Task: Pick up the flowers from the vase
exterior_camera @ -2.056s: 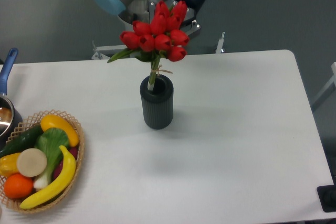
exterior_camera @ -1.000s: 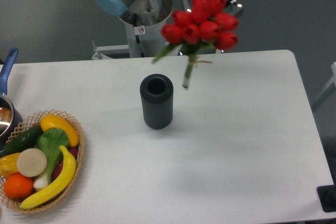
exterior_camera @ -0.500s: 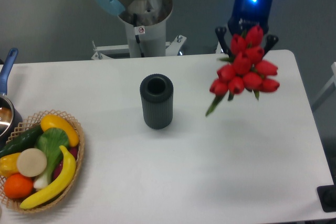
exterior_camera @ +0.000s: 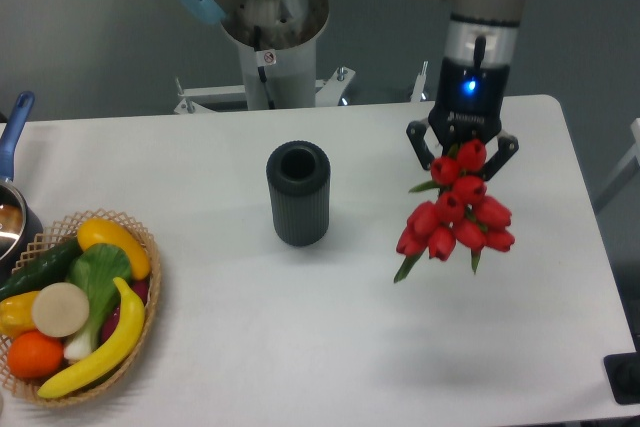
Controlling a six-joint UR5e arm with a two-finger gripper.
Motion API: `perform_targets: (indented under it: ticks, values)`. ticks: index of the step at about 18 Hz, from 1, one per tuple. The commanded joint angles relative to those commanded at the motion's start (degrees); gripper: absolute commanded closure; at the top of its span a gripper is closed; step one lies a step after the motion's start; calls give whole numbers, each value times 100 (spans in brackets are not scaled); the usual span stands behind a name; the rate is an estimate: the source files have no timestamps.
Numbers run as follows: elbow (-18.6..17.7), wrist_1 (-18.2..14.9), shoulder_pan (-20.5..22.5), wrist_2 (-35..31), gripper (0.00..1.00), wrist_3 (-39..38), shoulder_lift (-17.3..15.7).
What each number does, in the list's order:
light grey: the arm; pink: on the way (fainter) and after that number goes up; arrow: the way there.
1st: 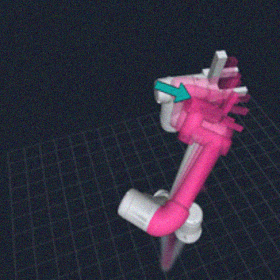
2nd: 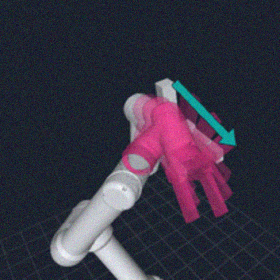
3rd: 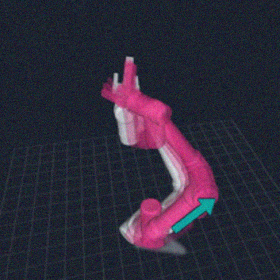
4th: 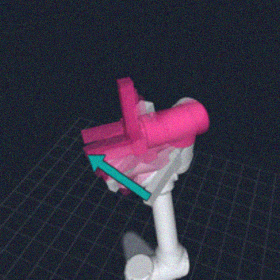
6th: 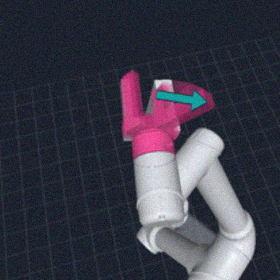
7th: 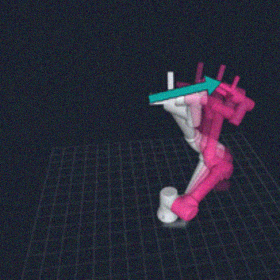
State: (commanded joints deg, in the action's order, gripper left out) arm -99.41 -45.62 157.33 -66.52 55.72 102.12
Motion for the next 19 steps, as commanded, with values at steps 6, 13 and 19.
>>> perform_targets:
  ticks: [6, 13, 19]
  values:
    - [316, -18, -580, -1335, 77, 0, 572]
    - [449, -281, -924, -2278, 78, 466, 766]
    - [405, -378, -932, -2313, 78, 545, 775]
